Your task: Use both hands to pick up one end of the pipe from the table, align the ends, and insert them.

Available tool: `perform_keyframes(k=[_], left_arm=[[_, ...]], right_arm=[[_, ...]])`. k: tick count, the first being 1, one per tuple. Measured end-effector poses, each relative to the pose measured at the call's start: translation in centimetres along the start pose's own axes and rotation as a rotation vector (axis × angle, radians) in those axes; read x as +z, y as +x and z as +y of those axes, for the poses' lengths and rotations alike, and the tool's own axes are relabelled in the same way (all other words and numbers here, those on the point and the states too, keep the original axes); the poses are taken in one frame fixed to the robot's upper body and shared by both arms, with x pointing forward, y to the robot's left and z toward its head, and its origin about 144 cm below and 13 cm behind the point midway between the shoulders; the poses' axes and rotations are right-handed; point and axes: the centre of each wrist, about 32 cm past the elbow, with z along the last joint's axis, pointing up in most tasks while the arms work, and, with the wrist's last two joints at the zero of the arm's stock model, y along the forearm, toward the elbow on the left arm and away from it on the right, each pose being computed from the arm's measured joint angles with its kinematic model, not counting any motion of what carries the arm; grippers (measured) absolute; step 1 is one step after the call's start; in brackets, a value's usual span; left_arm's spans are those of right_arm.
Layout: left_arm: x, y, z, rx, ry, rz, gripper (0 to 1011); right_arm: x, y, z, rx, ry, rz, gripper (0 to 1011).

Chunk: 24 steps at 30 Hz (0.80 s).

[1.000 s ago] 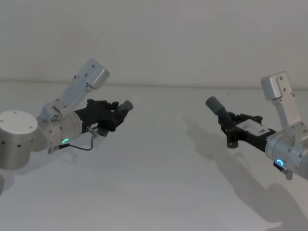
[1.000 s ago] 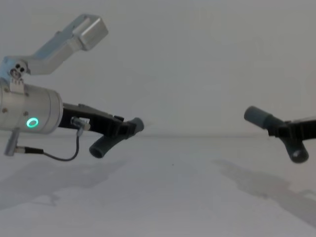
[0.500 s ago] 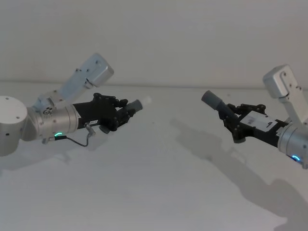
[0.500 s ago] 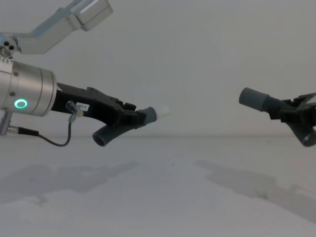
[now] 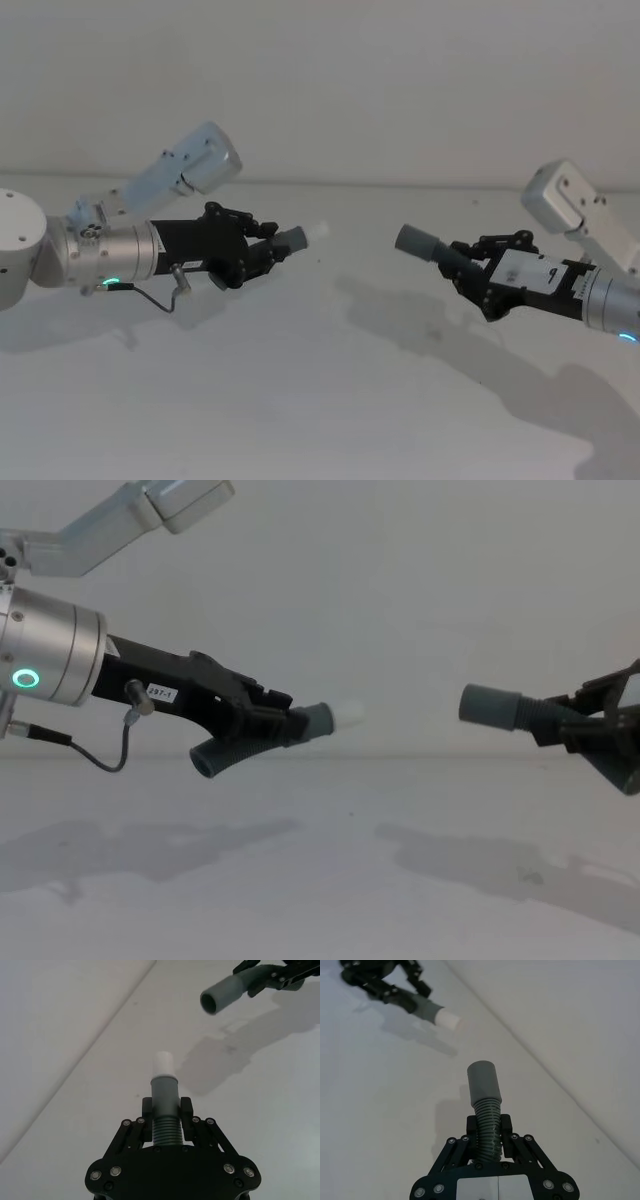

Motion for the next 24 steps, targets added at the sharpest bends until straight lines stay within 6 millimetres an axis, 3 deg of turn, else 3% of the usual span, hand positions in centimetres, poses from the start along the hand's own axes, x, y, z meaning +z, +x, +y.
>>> perform_keyframes(k=[24], left_arm=[[-1.0,1.5,0.3,-0.178,-0.091,-0.138,320]], right_arm=[[0.2,1.3,0.2,0.224,0.040,-0.152,275]])
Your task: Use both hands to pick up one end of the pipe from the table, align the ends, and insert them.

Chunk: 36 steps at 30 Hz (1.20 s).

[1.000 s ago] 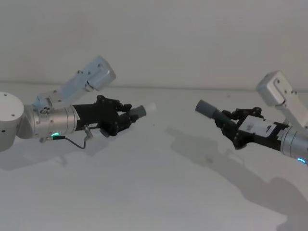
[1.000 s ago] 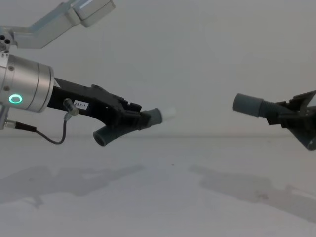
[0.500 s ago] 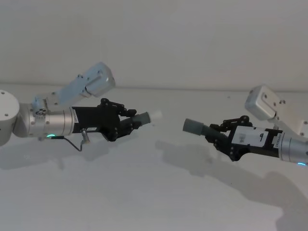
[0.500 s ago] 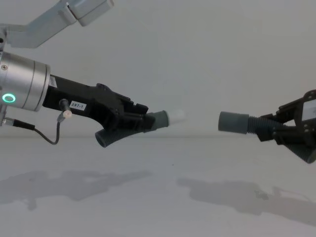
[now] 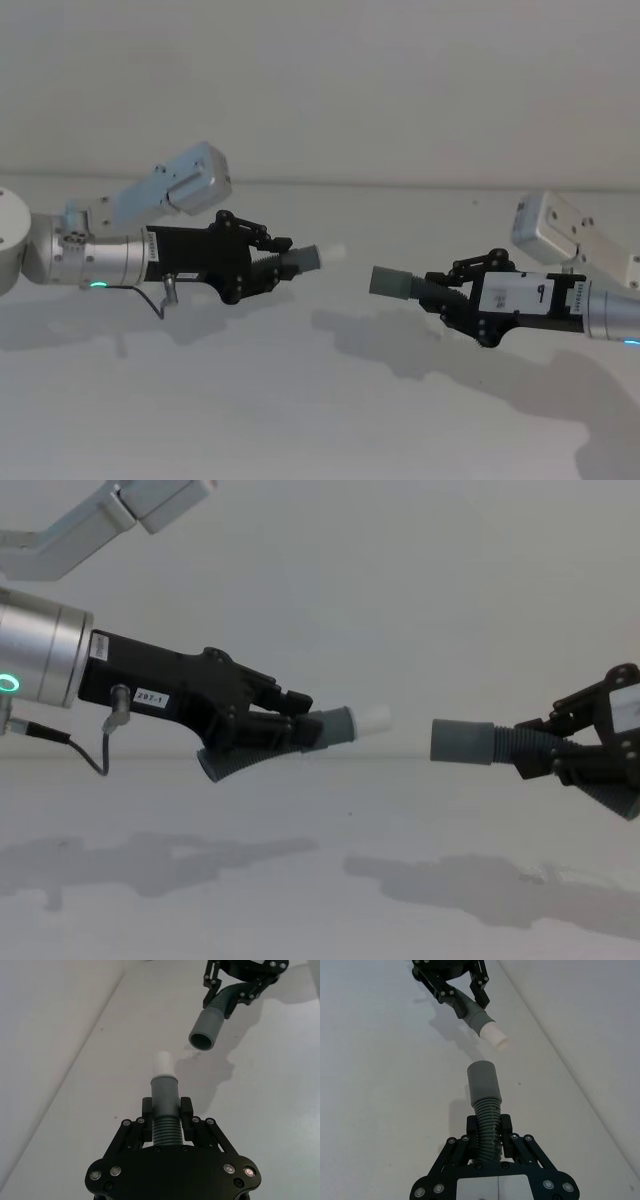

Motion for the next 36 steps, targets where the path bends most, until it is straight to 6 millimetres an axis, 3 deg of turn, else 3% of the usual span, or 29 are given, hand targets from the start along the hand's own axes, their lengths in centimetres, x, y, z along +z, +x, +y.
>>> perform_keyframes(k=[36], left_arm=[[-0.26,0.02,0.72,-0.088,-0.038,-0.054,320]], right_arm=[[0.30,-0.41,0.34,0.048,0.033,0.014,275]])
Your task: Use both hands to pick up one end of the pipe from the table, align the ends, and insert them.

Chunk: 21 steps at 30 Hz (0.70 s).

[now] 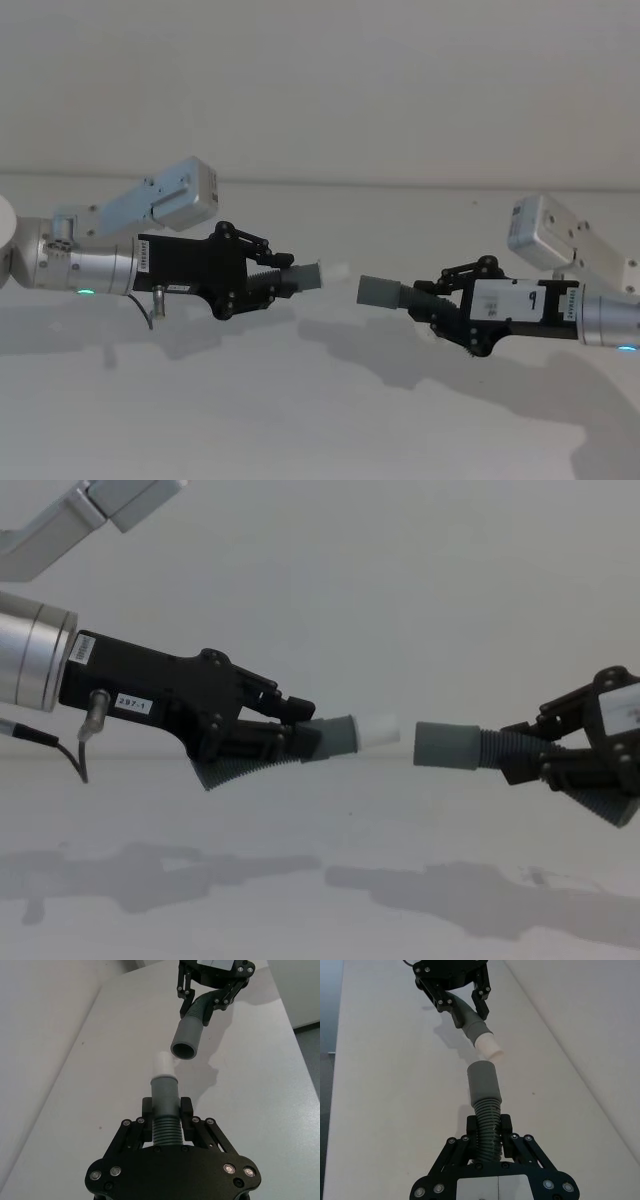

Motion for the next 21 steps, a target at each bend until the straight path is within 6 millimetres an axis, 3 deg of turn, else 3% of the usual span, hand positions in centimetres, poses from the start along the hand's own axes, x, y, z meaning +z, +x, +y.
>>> perform_keyframes(k=[21], left_arm=[[0.17,0.03,-0.17,-0.026,-0.010,0.005,320]], right_arm=[[0.07,0.13,0.45,-0.011,0.024,0.040,275]])
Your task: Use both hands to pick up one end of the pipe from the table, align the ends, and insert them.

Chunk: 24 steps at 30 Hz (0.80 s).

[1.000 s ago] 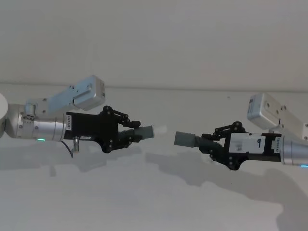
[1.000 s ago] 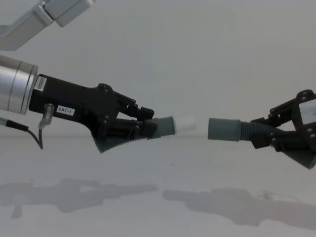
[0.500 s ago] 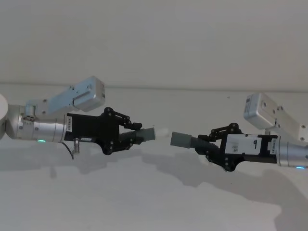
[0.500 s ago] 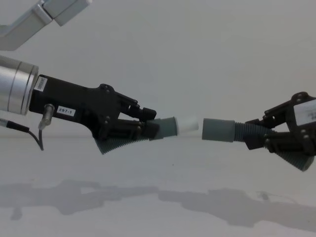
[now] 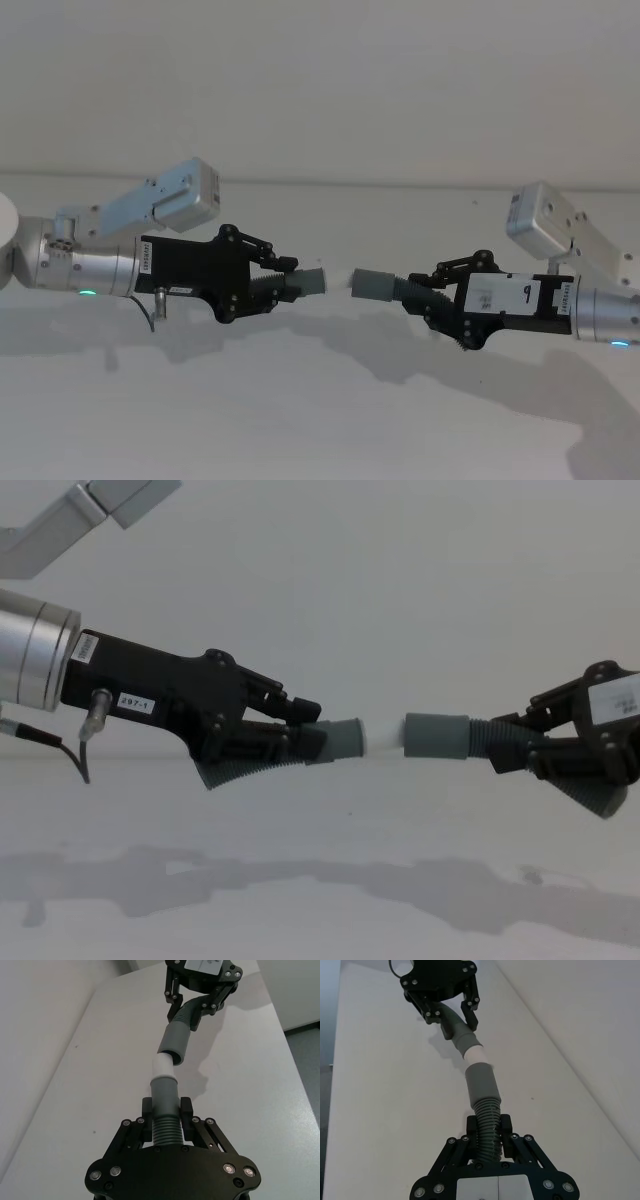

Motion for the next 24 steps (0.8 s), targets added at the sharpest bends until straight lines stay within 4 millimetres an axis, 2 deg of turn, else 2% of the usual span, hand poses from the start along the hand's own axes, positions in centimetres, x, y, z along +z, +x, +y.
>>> perform_keyframes(k=[24], left_arm=[[0.21,-0.29,-0.55,-0.024,-0.033,0.004,320]], right_arm=[[0.00,0.22,0.39,-0.006,0.007,0.010,275]])
